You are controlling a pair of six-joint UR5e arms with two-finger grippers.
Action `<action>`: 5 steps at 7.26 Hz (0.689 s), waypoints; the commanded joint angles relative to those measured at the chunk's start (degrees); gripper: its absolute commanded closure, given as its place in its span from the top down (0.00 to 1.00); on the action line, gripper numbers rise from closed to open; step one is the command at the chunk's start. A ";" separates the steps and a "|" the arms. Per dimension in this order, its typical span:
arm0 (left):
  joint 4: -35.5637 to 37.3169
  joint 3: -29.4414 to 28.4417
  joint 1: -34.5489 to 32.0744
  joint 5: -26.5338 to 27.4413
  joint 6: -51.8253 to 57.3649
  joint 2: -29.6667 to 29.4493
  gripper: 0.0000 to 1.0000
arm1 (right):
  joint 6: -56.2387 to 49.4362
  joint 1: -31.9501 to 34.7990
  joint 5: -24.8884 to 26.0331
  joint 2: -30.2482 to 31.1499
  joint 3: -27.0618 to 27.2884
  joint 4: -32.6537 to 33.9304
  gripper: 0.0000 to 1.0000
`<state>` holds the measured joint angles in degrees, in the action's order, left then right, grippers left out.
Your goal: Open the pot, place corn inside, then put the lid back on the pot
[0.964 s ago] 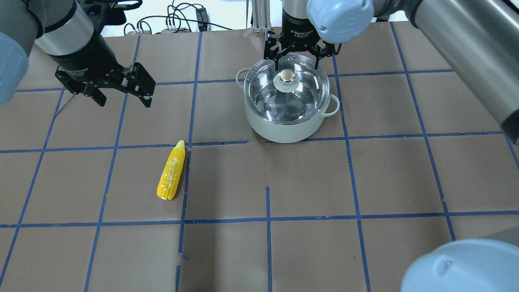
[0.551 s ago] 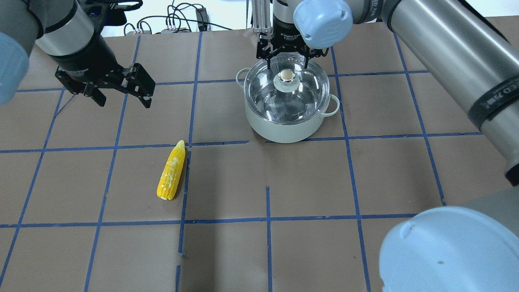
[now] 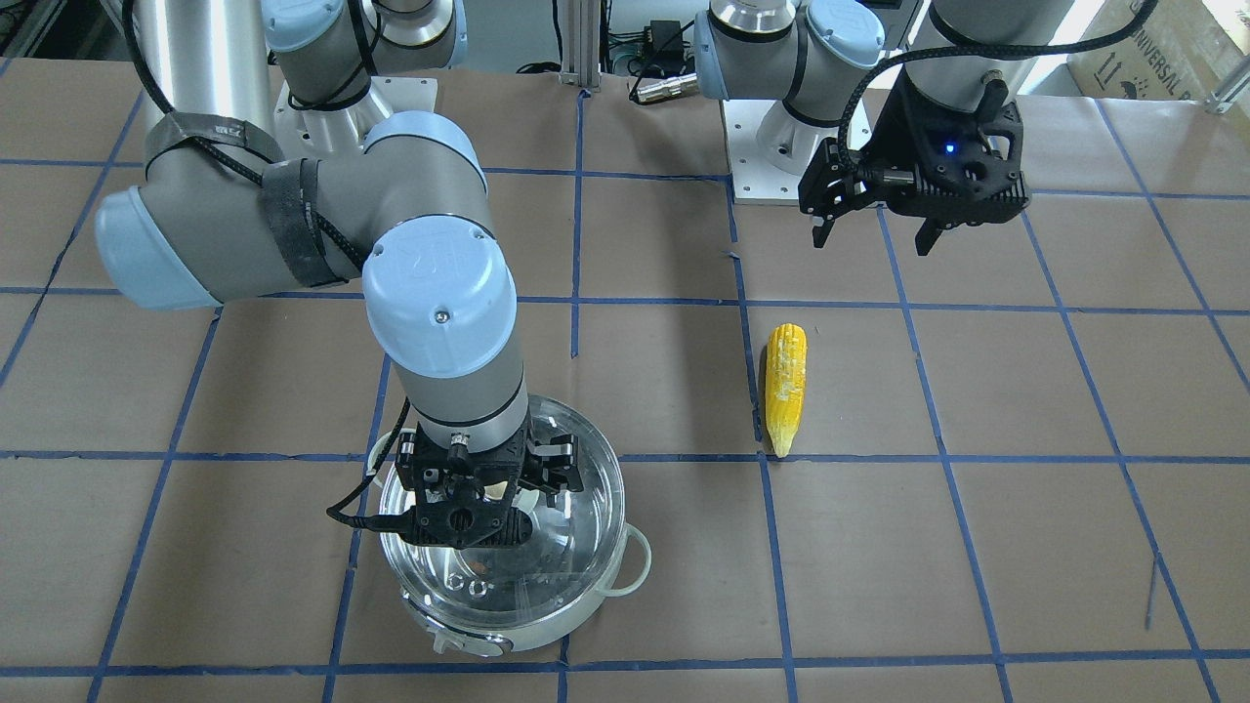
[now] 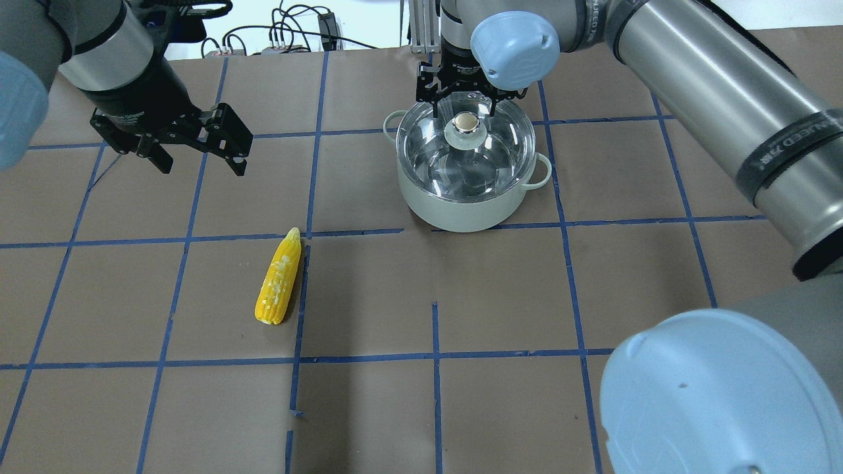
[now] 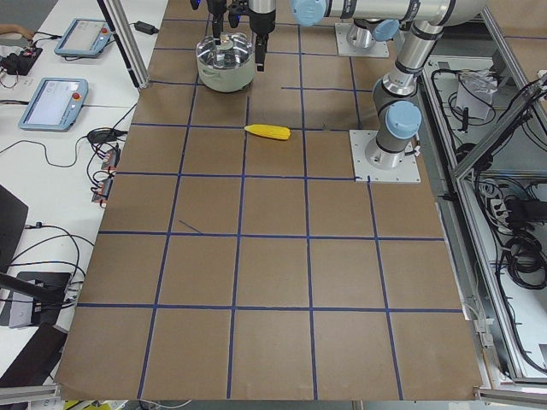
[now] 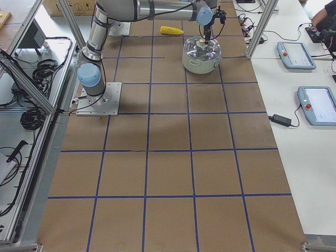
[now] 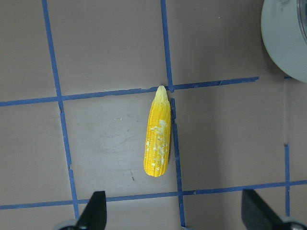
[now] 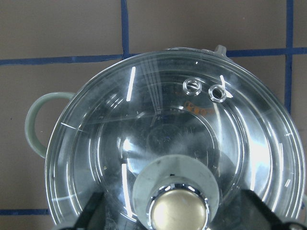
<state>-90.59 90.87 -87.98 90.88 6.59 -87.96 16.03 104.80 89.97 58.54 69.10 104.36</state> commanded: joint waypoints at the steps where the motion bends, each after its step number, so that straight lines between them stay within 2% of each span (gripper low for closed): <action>1: -0.03 0.01 0.00 0.00 -0.09 -0.10 1.00 | -0.04 -0.03 -0.06 -0.09 0.16 -0.21 0.83; 3: -0.12 0.01 0.09 0.00 0.00 -0.01 1.00 | -0.12 -0.03 -0.06 -0.01 0.25 -0.82 0.48; 5: -0.38 0.01 0.09 0.00 0.00 -0.01 1.00 | -0.21 0.06 0.03 0.08 0.60 -1.00 0.30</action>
<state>-90.86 90.88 -87.90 90.88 6.59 -87.99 15.89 104.79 89.94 58.58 69.45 103.51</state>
